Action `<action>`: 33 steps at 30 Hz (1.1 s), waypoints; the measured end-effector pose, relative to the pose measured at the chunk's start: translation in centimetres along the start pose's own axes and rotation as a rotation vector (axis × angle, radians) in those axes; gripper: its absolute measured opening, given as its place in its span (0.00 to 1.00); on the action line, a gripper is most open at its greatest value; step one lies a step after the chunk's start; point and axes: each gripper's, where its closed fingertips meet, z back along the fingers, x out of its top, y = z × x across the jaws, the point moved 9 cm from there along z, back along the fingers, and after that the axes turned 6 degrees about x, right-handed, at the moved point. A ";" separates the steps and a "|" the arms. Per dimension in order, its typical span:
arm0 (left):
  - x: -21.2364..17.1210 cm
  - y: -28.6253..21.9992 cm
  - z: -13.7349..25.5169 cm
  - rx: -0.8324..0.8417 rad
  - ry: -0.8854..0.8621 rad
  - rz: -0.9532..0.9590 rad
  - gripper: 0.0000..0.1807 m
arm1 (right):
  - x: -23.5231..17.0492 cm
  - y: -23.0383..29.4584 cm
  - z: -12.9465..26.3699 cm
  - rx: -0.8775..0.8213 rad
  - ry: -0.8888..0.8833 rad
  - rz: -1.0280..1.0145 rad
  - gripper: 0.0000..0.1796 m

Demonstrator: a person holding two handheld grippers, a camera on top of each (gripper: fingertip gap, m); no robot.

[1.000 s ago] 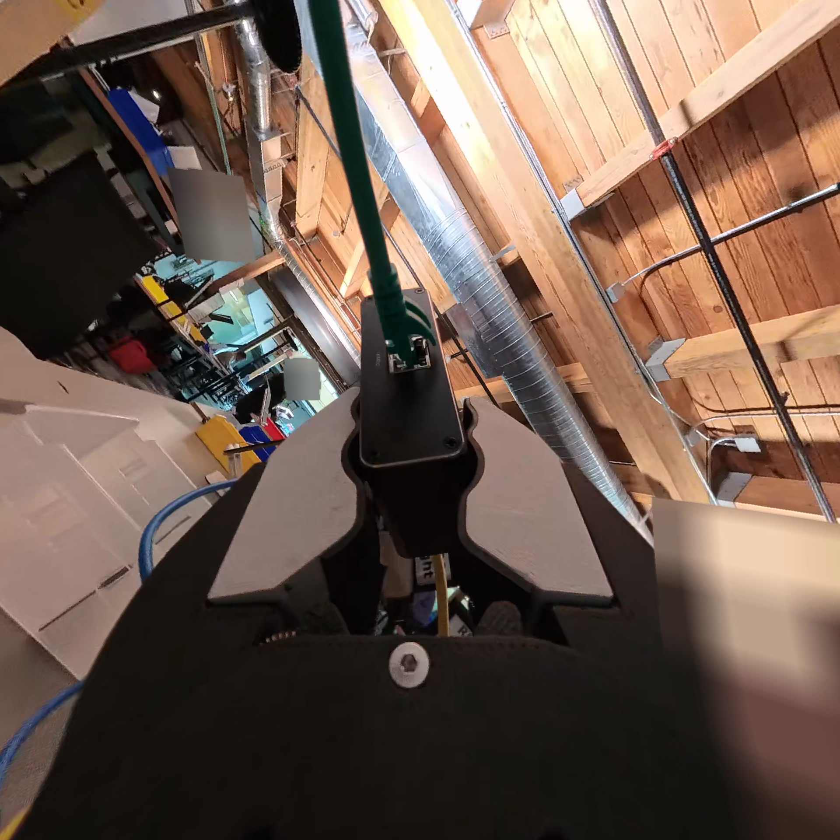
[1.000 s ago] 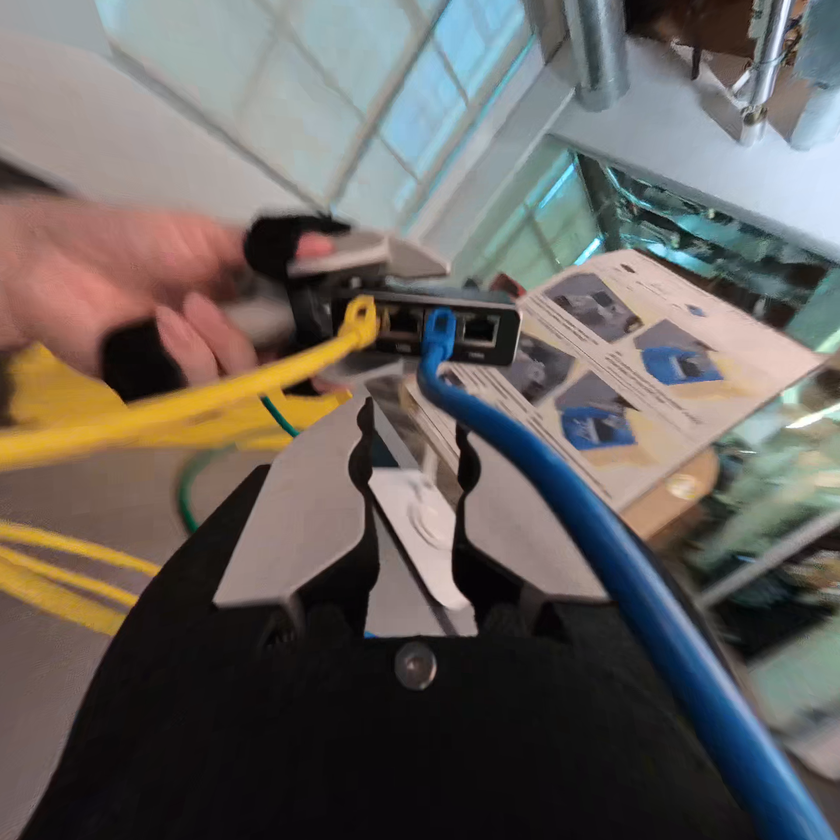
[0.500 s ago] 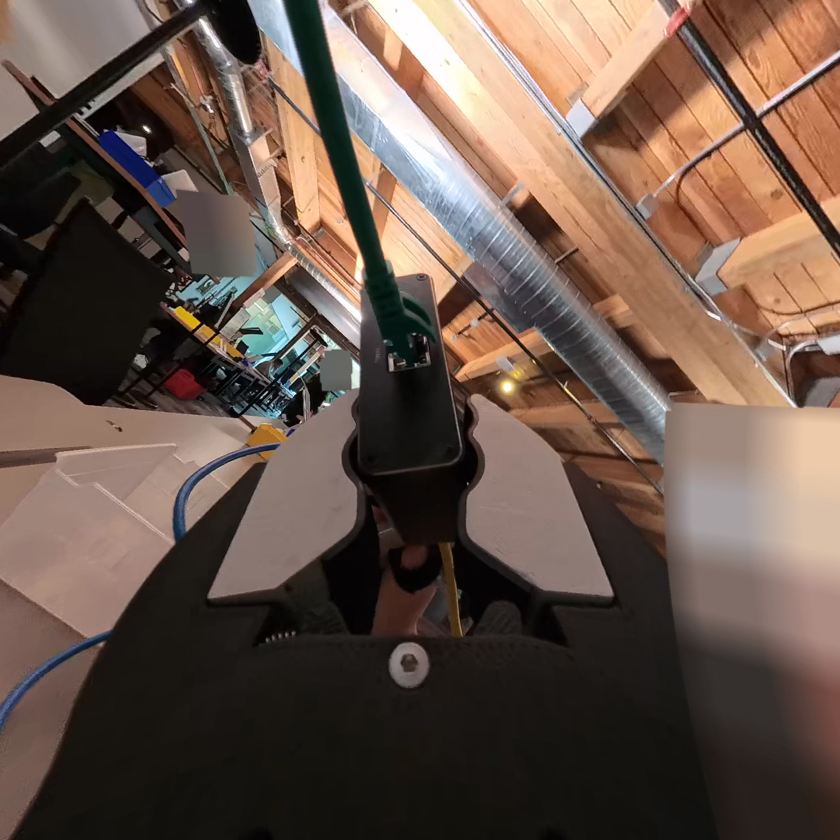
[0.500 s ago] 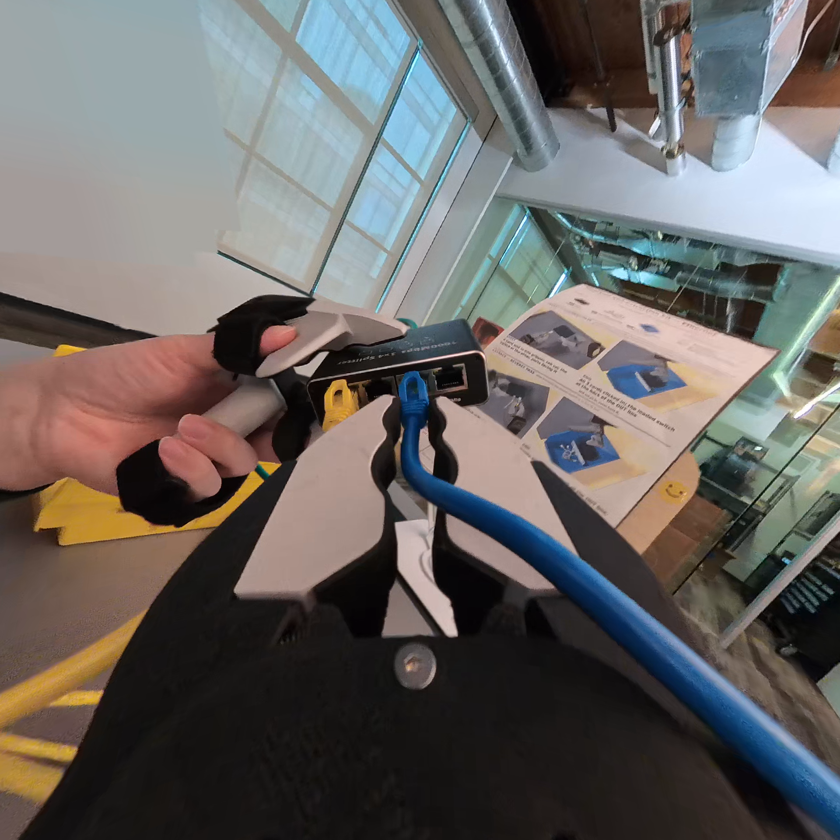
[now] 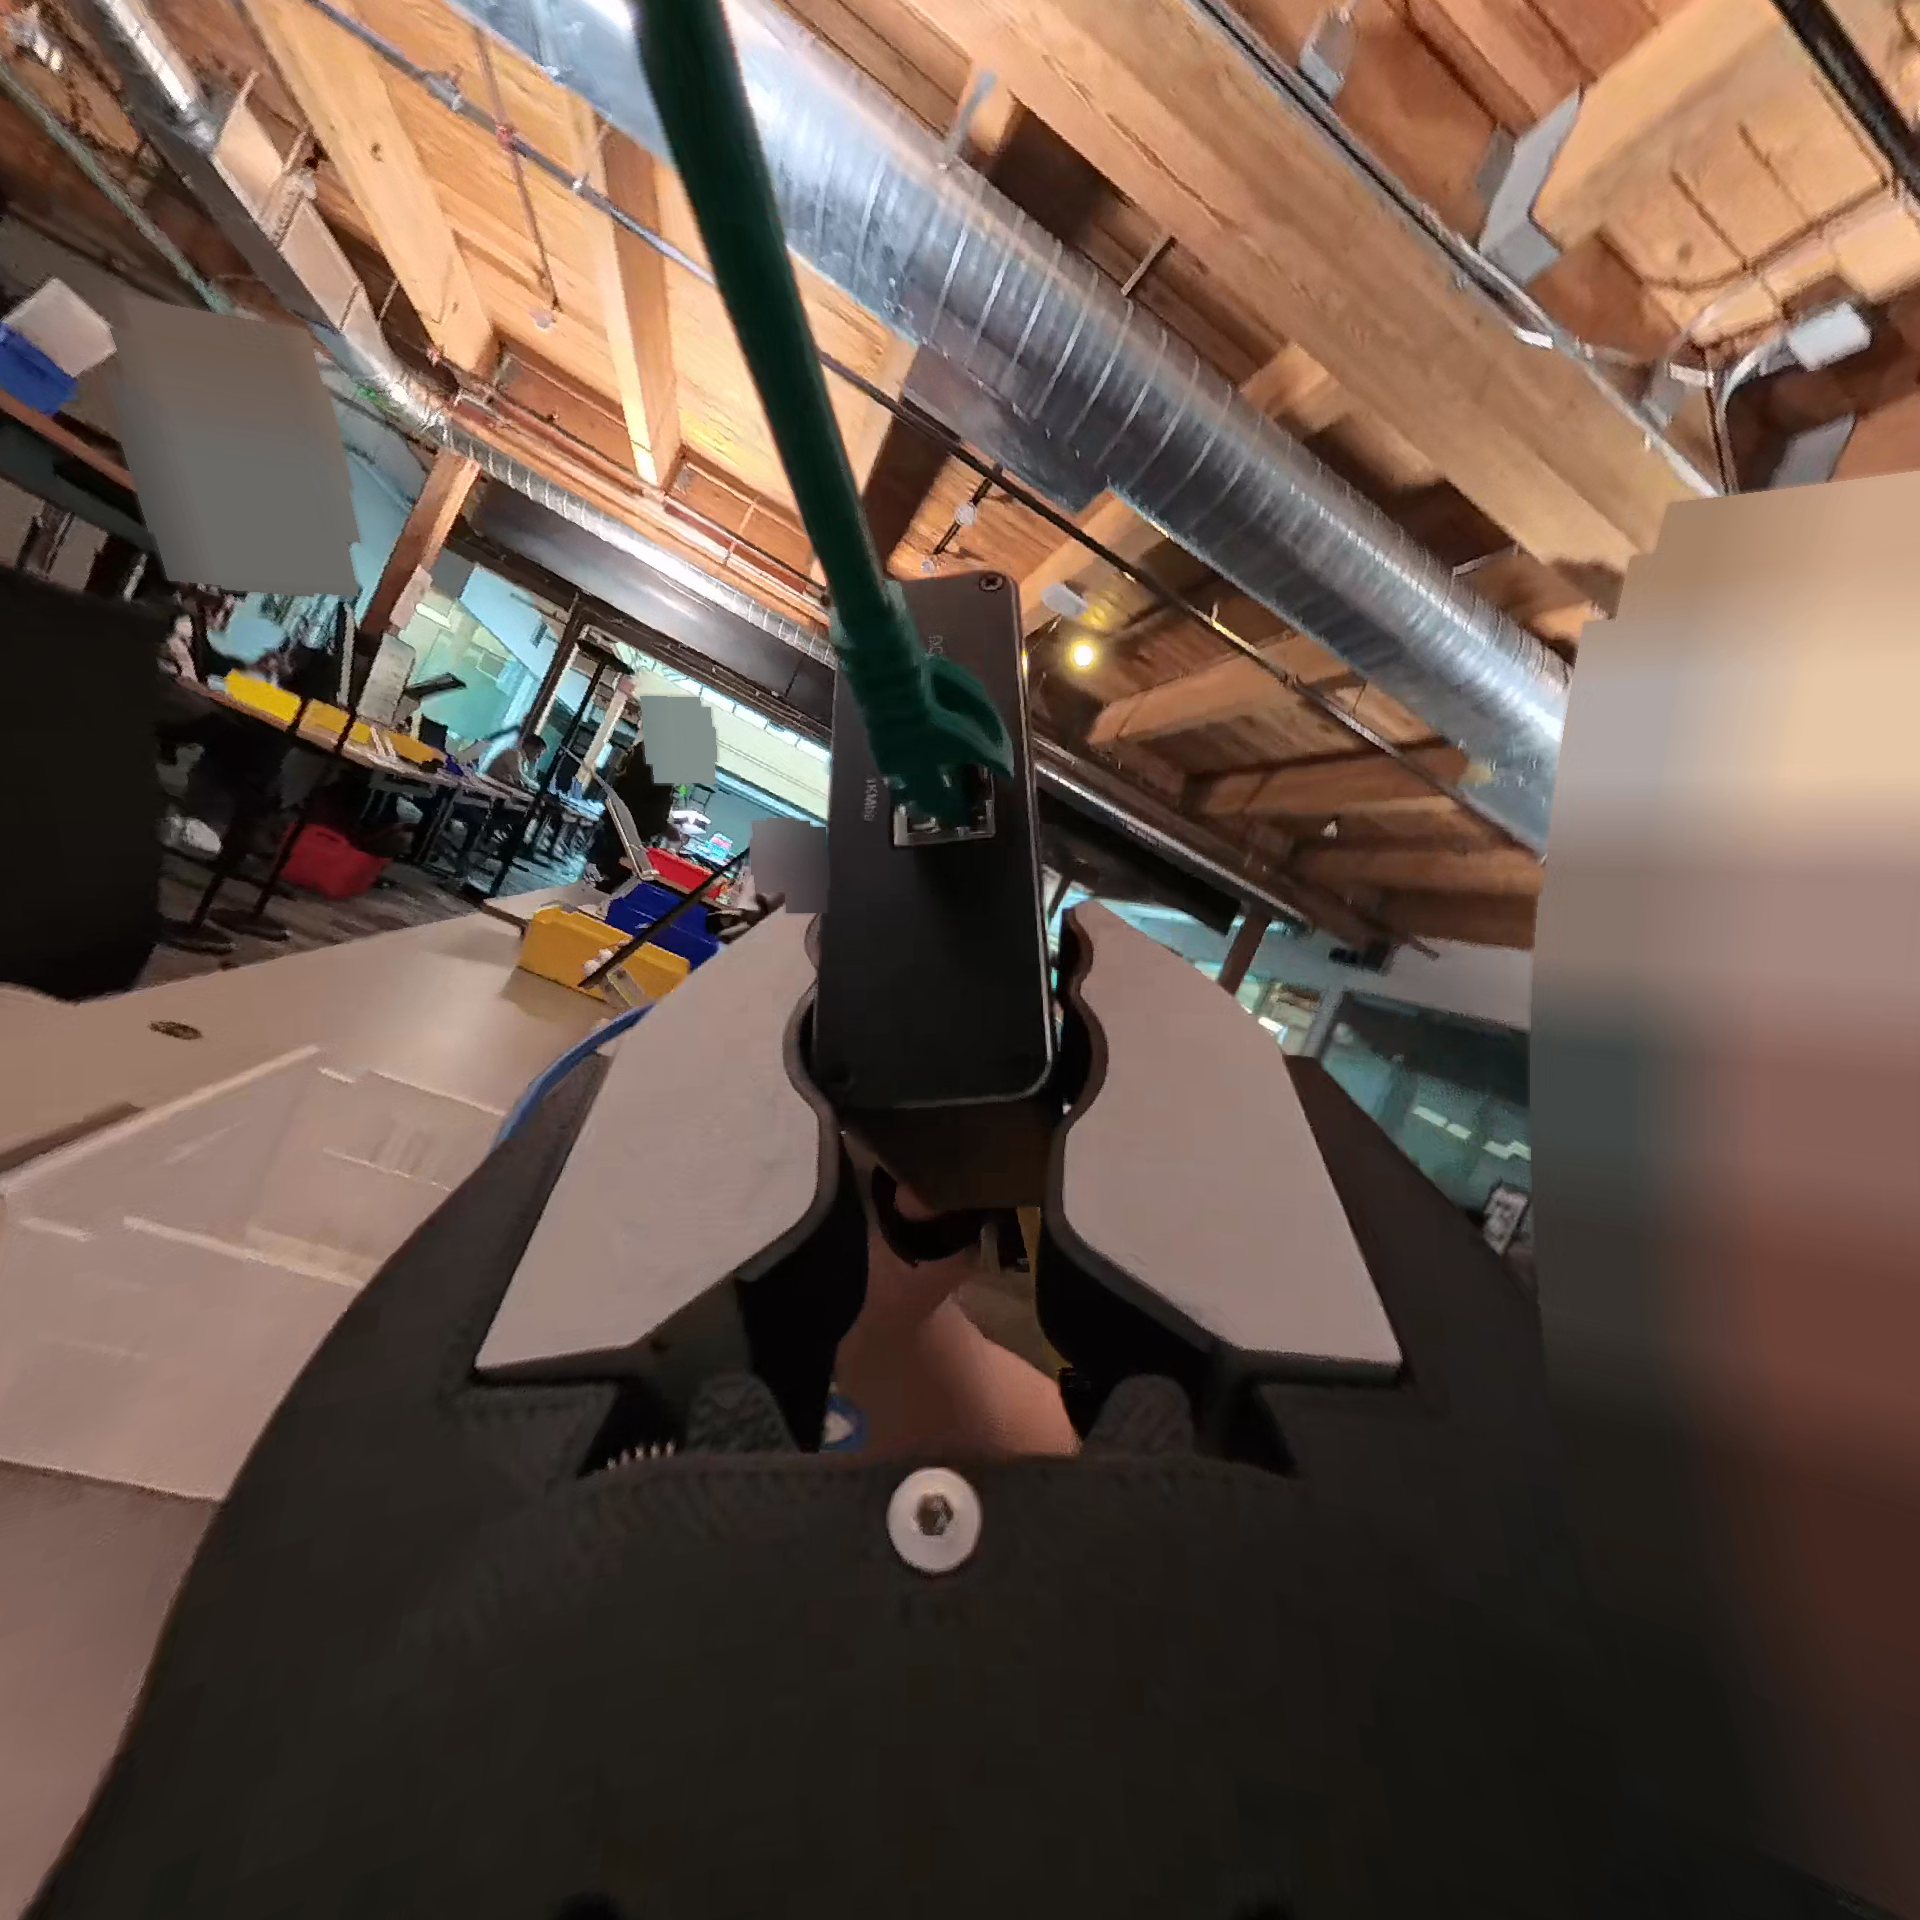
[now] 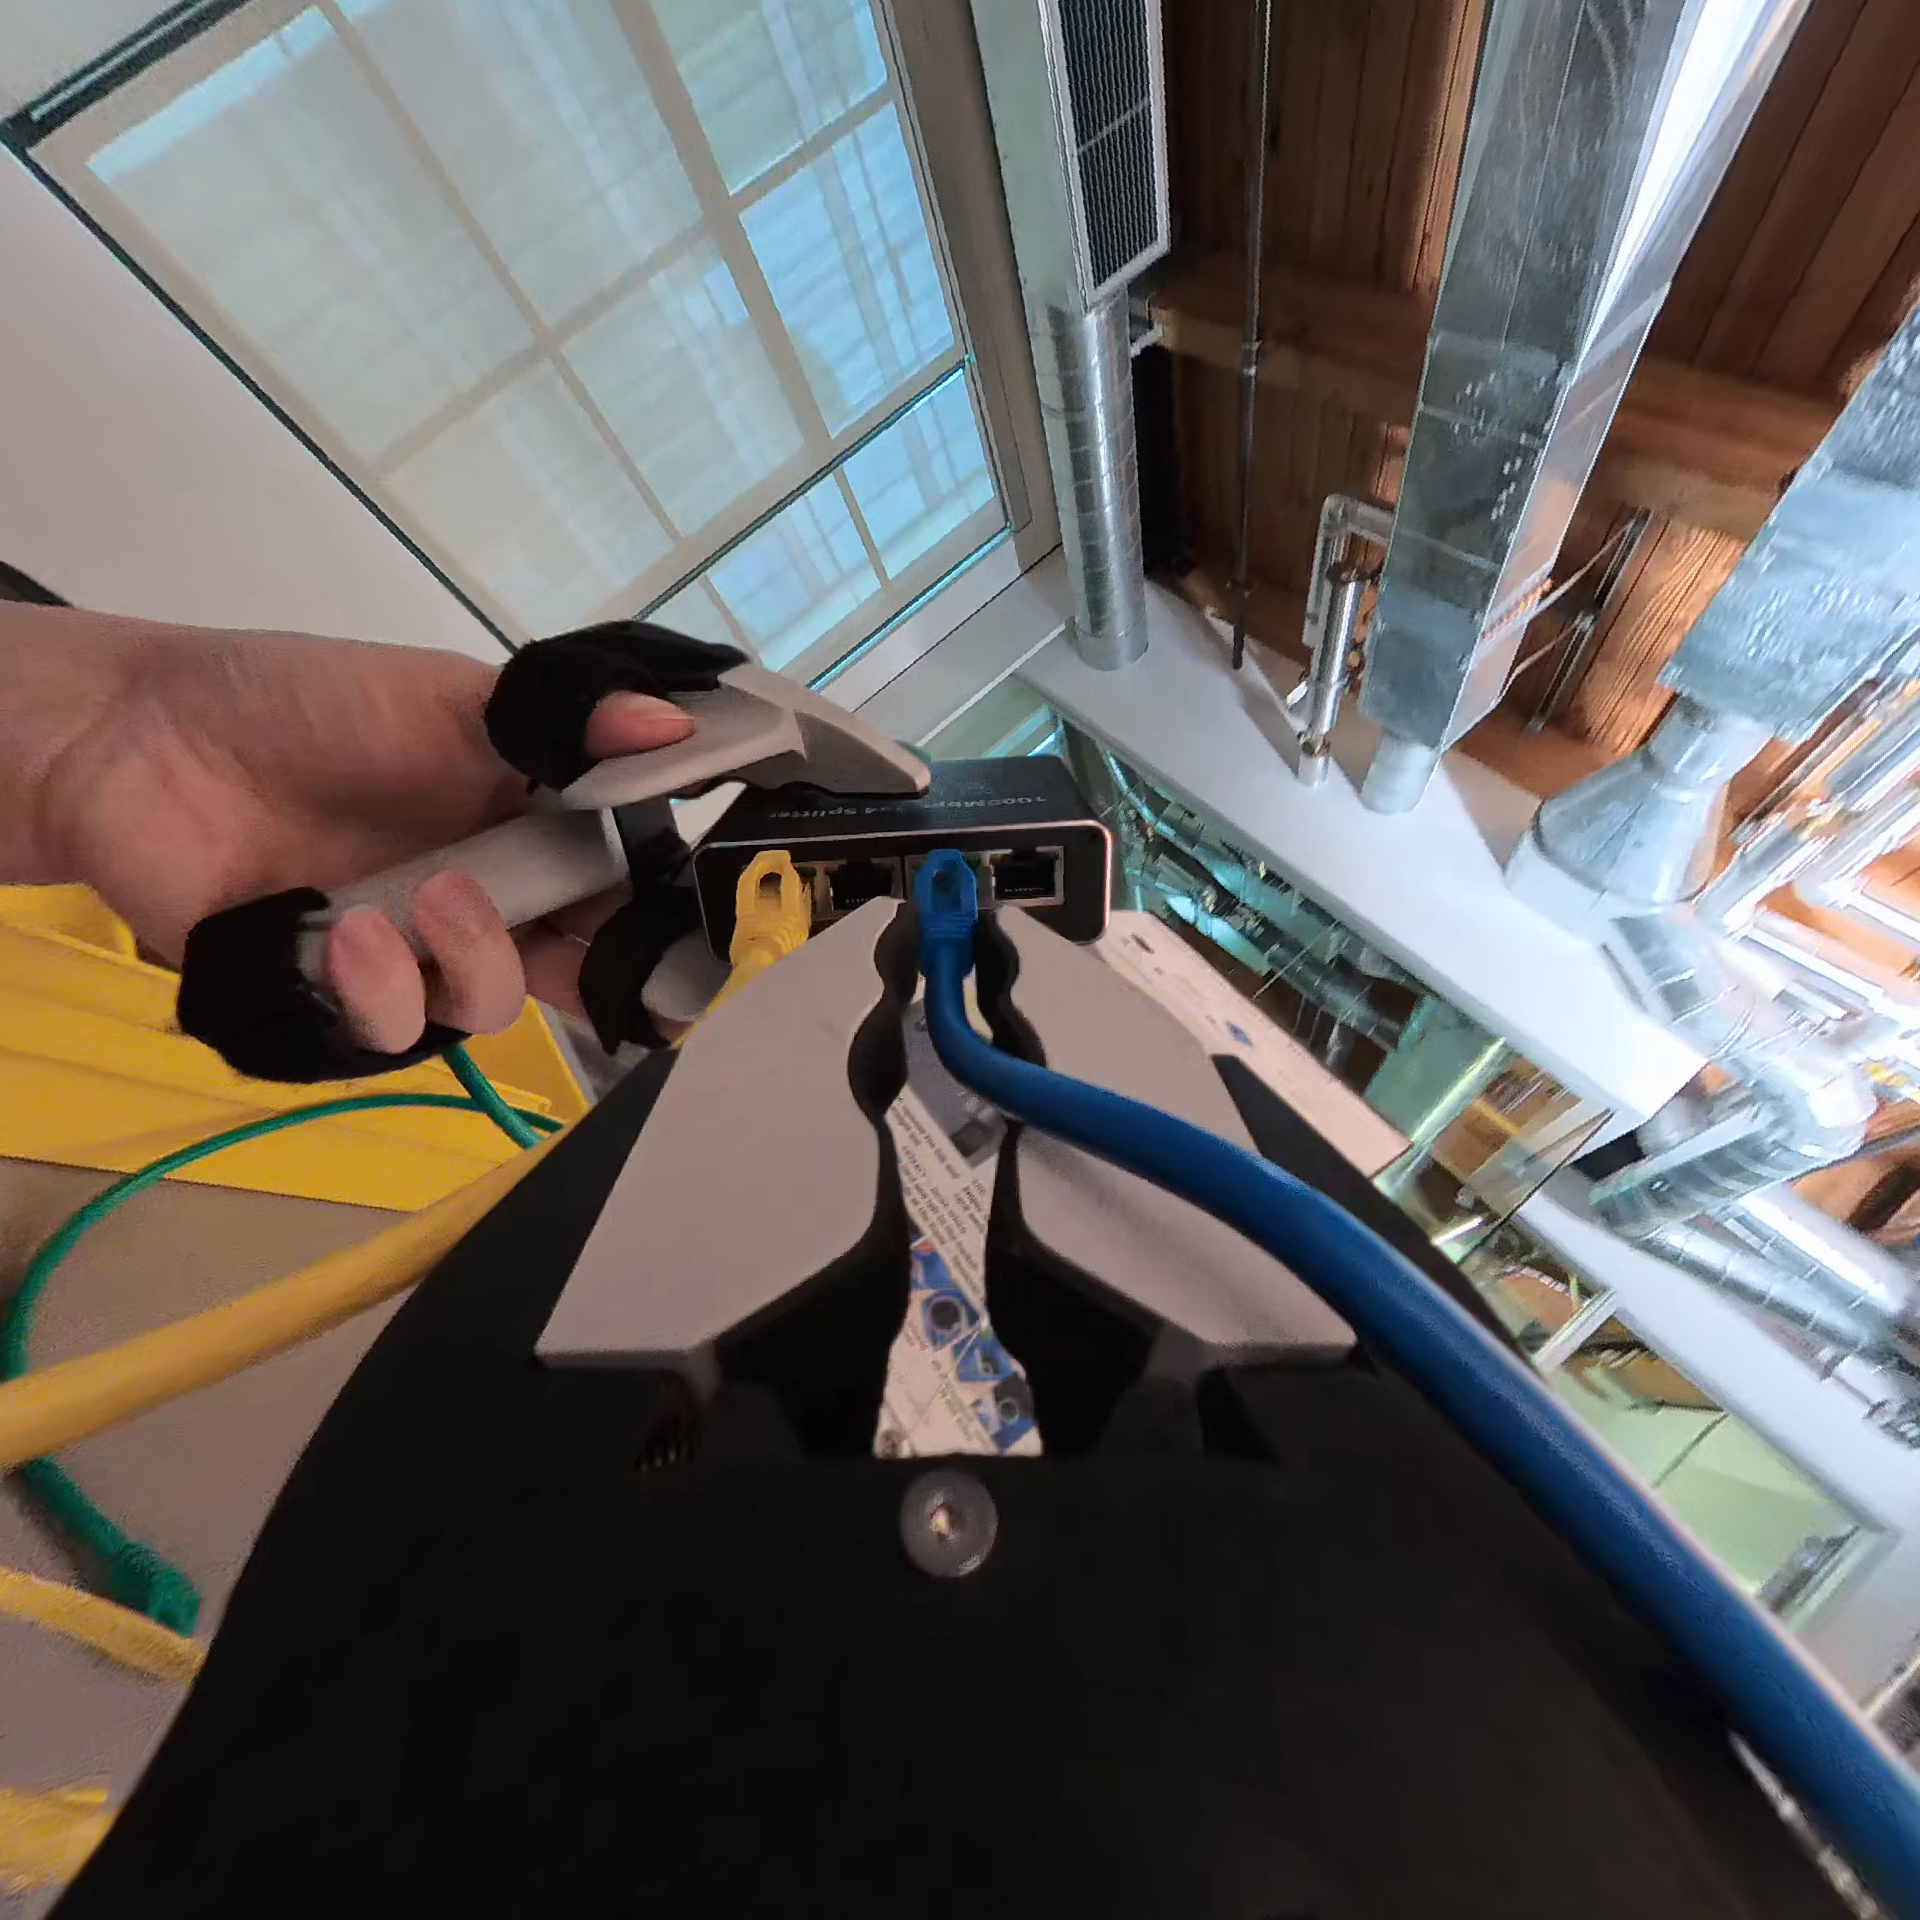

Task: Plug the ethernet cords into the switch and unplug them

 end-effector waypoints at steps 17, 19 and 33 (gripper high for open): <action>0.1 -1.6 -0.2 -0.095 -0.054 -0.098 0.21 | 1.1 0.5 0.2 -0.025 -0.074 0.203 0.06; 0.1 -1.5 -0.2 -0.105 -0.057 -0.085 0.20 | 1.2 0.5 0.2 -0.025 -0.067 0.203 0.06; -0.1 -2.4 -0.4 -0.045 0.129 -0.153 0.21 | 1.2 -0.2 0.9 0.055 -0.100 0.065 0.07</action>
